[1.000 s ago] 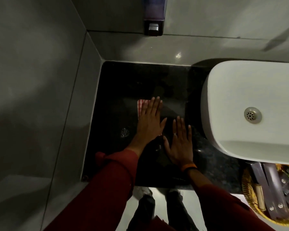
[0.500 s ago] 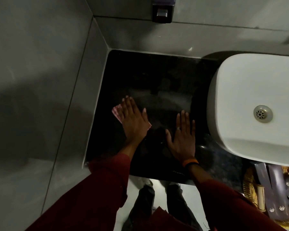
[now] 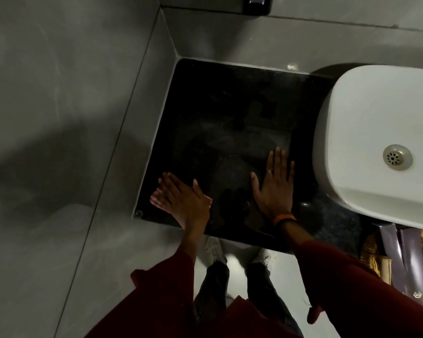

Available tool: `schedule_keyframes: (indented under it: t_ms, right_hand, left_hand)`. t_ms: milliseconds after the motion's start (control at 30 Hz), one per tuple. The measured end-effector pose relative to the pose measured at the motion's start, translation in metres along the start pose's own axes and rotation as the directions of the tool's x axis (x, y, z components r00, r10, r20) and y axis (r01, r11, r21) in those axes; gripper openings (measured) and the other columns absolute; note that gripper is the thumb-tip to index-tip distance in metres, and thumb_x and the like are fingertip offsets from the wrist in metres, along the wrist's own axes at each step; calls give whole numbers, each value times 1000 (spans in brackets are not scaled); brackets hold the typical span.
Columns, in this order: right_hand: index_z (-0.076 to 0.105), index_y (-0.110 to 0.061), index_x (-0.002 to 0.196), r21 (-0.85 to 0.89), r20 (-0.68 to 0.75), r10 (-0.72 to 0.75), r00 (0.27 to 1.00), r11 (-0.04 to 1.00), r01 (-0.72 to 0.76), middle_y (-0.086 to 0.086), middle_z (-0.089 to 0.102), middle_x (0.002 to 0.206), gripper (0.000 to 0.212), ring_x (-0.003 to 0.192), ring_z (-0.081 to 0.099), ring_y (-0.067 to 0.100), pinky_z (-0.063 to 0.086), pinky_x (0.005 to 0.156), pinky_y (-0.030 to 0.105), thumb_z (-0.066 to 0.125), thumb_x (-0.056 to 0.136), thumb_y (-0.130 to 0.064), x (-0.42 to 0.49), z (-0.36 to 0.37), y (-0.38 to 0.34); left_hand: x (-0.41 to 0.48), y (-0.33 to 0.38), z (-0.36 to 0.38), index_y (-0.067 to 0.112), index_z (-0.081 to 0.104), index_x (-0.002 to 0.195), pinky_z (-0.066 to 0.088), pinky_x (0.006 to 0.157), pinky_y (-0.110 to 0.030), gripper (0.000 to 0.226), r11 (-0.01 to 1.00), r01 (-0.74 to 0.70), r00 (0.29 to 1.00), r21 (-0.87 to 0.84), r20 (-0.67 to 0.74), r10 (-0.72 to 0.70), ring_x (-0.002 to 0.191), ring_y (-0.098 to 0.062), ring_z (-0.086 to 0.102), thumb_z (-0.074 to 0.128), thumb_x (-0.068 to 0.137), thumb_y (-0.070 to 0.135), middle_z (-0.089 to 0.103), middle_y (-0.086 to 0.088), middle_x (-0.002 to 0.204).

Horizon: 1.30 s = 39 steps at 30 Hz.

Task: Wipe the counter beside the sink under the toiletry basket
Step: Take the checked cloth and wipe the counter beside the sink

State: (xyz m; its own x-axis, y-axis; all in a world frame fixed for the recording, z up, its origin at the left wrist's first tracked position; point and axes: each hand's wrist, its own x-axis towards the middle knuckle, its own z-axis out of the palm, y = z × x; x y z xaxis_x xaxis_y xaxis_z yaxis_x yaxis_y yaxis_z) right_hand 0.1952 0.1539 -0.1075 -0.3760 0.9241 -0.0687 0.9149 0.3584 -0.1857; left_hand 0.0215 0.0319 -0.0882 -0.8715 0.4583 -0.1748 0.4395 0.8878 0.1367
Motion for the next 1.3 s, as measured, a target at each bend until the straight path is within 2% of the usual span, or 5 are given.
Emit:
schedule_keyframes:
  t_ms: [600, 767, 1000, 1200, 1300]
  right_hand:
    - [31, -11, 156, 241, -63, -55, 997, 968, 68, 14, 21, 168, 64, 157, 15, 30, 12, 129, 49, 44, 102, -42, -8, -12, 1]
    - [64, -21, 127, 355, -91, -124, 988, 923, 148, 6, 59, 129, 40, 120, 52, 25, 48, 98, 46, 56, 94, -42, -59, -28, -25]
    - [68, -24, 122, 340, 260, -153, 953, 939, 58, 4, 61, 114, 41, 112, 52, 23, 40, 93, 37, 64, 87, -45, -123, -24, -68]
    - [64, -35, 90, 615, 480, 40, 876, 697, -369, -15, 67, 85, 10, 83, 63, 6, 48, 71, 13, 71, 87, -28, -114, -40, -58]
    - [62, -34, 96, 726, 540, 65, 839, 469, -503, -10, 67, 99, 19, 98, 66, 14, 49, 78, 15, 70, 89, -18, -98, -53, -49]
  left_hand:
    - [-78, 27, -29, 2, 0, 156, -2, 125, -54, 78, 859, 403, 894, -315, 336, -296, 154, -34, -6, 29, 102, 50, -7, -19, 166]
    - [-72, -10, -50, 11, 14, 157, 21, 116, -58, 70, 916, 269, 920, -296, 360, -154, 148, -39, 20, 50, 100, 30, 16, -17, 164]
    - [-67, -65, -55, 7, 56, 129, 52, 91, -45, 42, 878, 184, 941, -443, 337, -27, 110, -36, 62, 67, 92, 23, 63, -19, 123]
    - [-56, -76, -55, 18, 70, 90, 60, 74, -36, 22, 828, 267, 818, -493, 570, 77, 82, -23, 70, 72, 86, 40, 73, -7, 92]
    - [-44, -60, -60, 19, 70, 103, 55, 66, -26, 23, 746, 290, 792, -599, 588, 165, 79, -15, 68, 73, 87, 35, 74, -8, 102]
